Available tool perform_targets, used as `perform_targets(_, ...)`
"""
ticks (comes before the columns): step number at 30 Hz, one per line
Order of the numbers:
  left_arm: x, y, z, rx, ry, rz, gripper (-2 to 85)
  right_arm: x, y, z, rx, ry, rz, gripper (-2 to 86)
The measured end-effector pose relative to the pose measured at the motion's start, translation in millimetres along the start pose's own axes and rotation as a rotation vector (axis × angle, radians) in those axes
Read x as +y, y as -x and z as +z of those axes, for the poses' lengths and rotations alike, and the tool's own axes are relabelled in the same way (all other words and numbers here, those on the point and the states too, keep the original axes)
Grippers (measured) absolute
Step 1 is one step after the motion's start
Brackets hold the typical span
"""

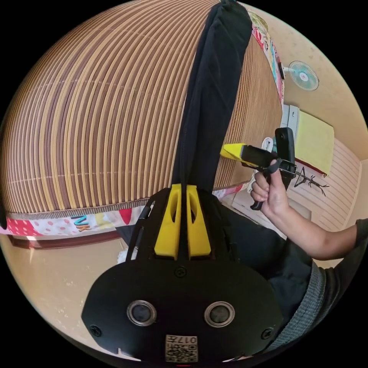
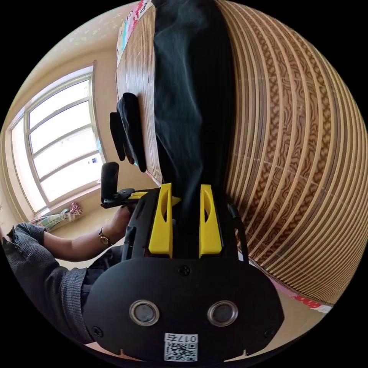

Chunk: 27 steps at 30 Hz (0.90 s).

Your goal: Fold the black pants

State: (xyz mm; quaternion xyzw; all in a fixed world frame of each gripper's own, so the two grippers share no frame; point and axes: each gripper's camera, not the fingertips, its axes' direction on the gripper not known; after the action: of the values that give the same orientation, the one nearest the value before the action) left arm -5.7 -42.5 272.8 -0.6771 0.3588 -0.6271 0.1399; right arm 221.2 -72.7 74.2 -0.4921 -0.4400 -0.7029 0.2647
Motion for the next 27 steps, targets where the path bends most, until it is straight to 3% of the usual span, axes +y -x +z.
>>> perform_targets(4, -1, 6, -25, 0.091, 0.05, 0.022, -0.7, -1, -25, -16, -0.195, -0.025, 0.007, 9.3)
perform_targets(7, 8, 15, -51, 0.527, 0.03, 0.143, -0.8, 2, -48, -39, -0.572, -0.095, -0.096, 9.1)
perform_targets(8, 16, 24, -60, 0.79, -0.019, 0.184, -0.8, 1, -61, -41, -0.74, -0.086, -0.113, 10.3)
perform_targets(9, 24, 35, -64, 1.004, -0.059, 0.171, -0.8, 0, -67, -41, -0.784, -0.073, -0.108, 11.3)
perform_targets(11, 35, 49, -65, 1.147, -0.102, 0.125, -0.9, -1, -78, -39, -0.705, -0.027, -0.071, 15.2)
perform_targets(15, 50, 67, -74, 0.882, -0.13, -0.052, -0.9, -3, -85, -38, -0.785, -0.074, -0.083, 10.7)
perform_targets(18, 50, 68, -90, 0.881, -0.184, -0.106, -0.9, 9, -100, -51, -0.735, -0.227, -0.004, 5.5)
perform_targets(24, 30, 44, -120, 0.464, -0.113, -0.113, -0.9, 28, -127, -64, -0.418, -0.296, 0.189, 1.7)
perform_targets(27, 12, 40, -116, 0.344, -0.052, -0.135, -0.9, 27, -129, -67, -0.235, -0.273, 0.261, 1.2)
